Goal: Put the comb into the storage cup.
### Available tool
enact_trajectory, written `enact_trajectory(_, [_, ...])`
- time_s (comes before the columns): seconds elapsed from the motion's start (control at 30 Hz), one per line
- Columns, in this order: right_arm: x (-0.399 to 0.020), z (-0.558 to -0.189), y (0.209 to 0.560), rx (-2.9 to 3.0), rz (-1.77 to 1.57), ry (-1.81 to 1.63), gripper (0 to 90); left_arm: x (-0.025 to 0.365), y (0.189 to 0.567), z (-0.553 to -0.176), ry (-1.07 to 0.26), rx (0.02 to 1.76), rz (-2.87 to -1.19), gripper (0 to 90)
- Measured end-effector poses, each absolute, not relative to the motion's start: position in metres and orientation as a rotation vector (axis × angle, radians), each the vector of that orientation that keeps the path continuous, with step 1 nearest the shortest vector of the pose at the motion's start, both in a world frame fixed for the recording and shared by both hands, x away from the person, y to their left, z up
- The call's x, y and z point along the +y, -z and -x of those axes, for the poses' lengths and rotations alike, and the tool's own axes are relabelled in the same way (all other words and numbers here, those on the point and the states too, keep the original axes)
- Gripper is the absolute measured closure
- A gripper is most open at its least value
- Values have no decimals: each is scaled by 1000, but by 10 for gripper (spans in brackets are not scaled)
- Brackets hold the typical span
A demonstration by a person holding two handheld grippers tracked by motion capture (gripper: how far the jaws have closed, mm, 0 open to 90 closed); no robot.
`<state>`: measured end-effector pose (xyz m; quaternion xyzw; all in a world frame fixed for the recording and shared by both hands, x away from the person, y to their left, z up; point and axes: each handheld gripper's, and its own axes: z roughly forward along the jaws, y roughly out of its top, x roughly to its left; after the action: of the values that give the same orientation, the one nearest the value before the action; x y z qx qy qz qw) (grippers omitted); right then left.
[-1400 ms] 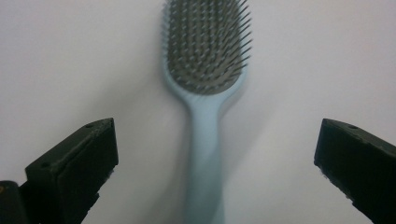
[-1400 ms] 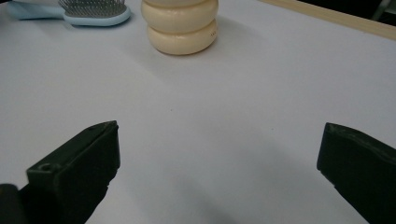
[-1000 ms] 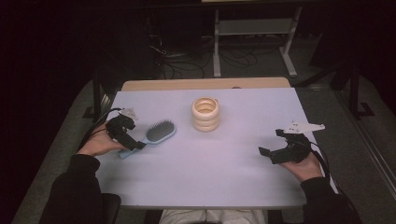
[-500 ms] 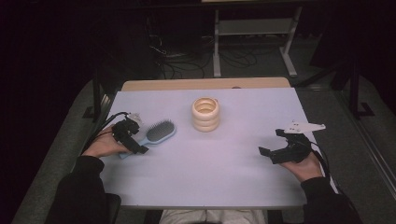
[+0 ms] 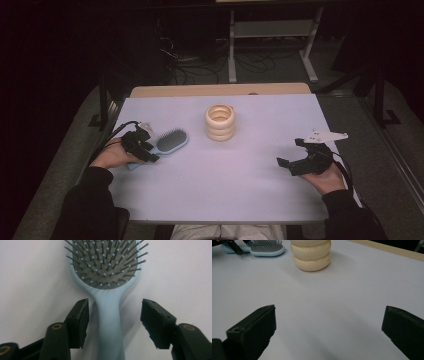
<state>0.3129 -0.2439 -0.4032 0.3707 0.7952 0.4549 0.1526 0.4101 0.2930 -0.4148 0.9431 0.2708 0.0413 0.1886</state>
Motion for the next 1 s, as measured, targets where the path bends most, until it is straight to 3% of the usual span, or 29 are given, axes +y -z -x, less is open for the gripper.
enact_trajectory(0.43, [-243, -313, 404, 2292, -1063, -1291, 0, 292, 419, -411, -150, 785, -2686, 687])
enact_trajectory(1.0, [-244, -313, 403, 2285, -1069, -1298, 0, 297, 415, -406, -246, 775, -2647, 702])
